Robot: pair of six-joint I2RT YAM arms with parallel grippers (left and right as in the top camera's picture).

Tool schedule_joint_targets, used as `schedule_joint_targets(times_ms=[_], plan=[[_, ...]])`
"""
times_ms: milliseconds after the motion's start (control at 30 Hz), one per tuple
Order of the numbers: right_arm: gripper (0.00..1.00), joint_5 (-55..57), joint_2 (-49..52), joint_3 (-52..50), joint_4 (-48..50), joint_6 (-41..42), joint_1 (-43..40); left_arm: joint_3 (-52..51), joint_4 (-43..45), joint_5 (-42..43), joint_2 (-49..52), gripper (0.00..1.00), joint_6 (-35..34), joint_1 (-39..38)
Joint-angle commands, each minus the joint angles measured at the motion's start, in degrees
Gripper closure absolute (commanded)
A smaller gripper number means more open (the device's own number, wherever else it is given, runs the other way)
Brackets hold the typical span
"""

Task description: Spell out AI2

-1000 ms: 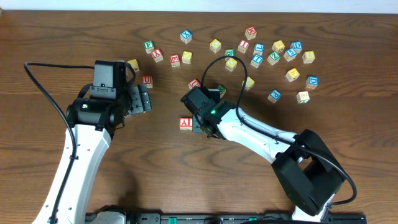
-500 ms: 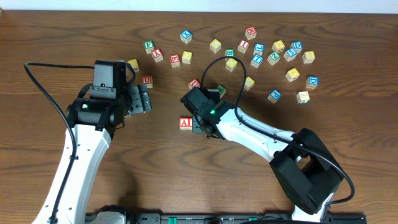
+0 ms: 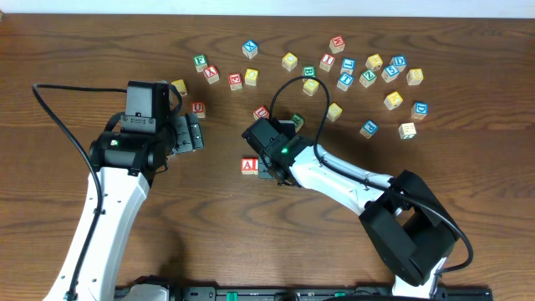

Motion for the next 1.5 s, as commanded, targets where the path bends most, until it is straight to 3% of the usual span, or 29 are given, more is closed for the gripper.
schedule_joint_targets(times_ms=[0, 167, 467, 1467], plan=[[0.84, 0.9, 1.6, -0.3, 0.2, 0.2, 0.5, 0.4, 0.0, 0.7, 0.0, 0.09, 0.8, 0.2], [0.83, 0.9, 1.6, -0.3, 0.2, 0.2, 0.5, 0.4, 0.0, 0.7, 0.0, 0.09, 0.8, 0.2], [0.72, 0.9, 1.6, -0.2, 0.2, 0.2, 0.5, 0.4, 0.0, 0.7, 0.0, 0.09, 0.8, 0.2], [0.65, 0.7, 1.5, -0.1, 0.2, 0.2, 0.4, 0.4, -0.4, 0.7, 0.0, 0.09, 0.8, 0.2]])
